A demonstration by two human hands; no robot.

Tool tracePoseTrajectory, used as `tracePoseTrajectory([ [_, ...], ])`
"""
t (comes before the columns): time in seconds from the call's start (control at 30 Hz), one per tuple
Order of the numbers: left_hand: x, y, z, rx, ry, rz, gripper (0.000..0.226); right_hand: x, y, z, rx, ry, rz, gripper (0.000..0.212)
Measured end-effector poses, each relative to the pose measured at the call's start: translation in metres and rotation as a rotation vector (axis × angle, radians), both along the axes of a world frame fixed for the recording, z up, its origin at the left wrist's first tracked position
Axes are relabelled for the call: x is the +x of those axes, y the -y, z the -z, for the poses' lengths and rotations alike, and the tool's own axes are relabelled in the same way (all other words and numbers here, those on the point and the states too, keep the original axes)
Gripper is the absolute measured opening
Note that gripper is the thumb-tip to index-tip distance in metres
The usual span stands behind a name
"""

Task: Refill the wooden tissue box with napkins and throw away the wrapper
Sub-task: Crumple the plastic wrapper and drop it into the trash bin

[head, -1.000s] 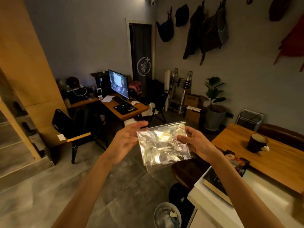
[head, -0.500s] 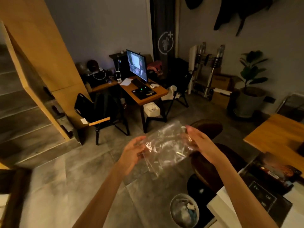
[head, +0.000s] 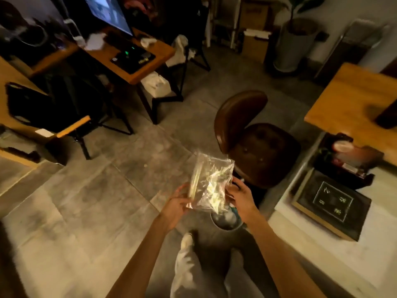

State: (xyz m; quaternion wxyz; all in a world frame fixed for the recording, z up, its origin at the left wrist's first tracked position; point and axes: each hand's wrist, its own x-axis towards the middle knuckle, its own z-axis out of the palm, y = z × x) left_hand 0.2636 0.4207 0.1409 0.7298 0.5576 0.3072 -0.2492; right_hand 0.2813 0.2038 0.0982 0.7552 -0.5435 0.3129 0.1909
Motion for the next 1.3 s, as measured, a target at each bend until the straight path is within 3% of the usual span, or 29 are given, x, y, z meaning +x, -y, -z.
tracePoseTrajectory([
  [0.13, 0.039, -0.002, 0.058, 0.052, -0.146, 0.315, 0.018, -0.003, -0.001, 0.047, -0.191, -0.099, 0.027, 0.039],
  [0.27, 0.067, 0.001, 0.148, 0.195, -0.106, 0.528, 0.016, -0.01, -0.013, 0.12, -0.282, -0.241, -0.033, 0.024],
  [0.33, 0.069, 0.007, 0.199, 0.249, -0.118, 0.547, 0.019, -0.016, -0.018, 0.168, -0.289, -0.324, -0.039, 0.016],
  [0.5, 0.058, 0.027, 0.355, 0.304, -0.194, 0.561, 0.028, -0.034, -0.017, 0.315, -0.346, -0.465, 0.047, 0.035],
  [0.73, 0.072, 0.076, 0.534, 0.233, -0.257, 0.46, 0.034, -0.032, 0.028, 0.494, -0.421, -0.442, 0.122, 0.036],
  [0.9, 0.079, 0.1, 0.603, 0.27, -0.184, 0.553, 0.037, -0.019, 0.042, 0.571, -0.503, -0.426, 0.178, 0.033],
  [1.0, 0.072, 0.105, 0.626, 0.336, -0.098, 0.647, 0.036, -0.017, 0.036, 0.591, -0.469, -0.372, 0.235, 0.028],
  [1.1, 0.065, 0.107, 0.636, 0.379, -0.074, 0.654, 0.037, -0.019, 0.028, 0.599, -0.572, -0.36, 0.214, 0.021],
  [1.2, 0.064, 0.109, 0.636, 0.477, -0.032, 0.674, 0.038, -0.017, 0.027, 0.6, -0.619, -0.391, 0.214, 0.032],
  [1.3, 0.061, 0.113, 0.625, 0.566, 0.171, 0.666, 0.057, -0.023, 0.03, 0.593, -0.63, -0.408, 0.207, 0.044],
])
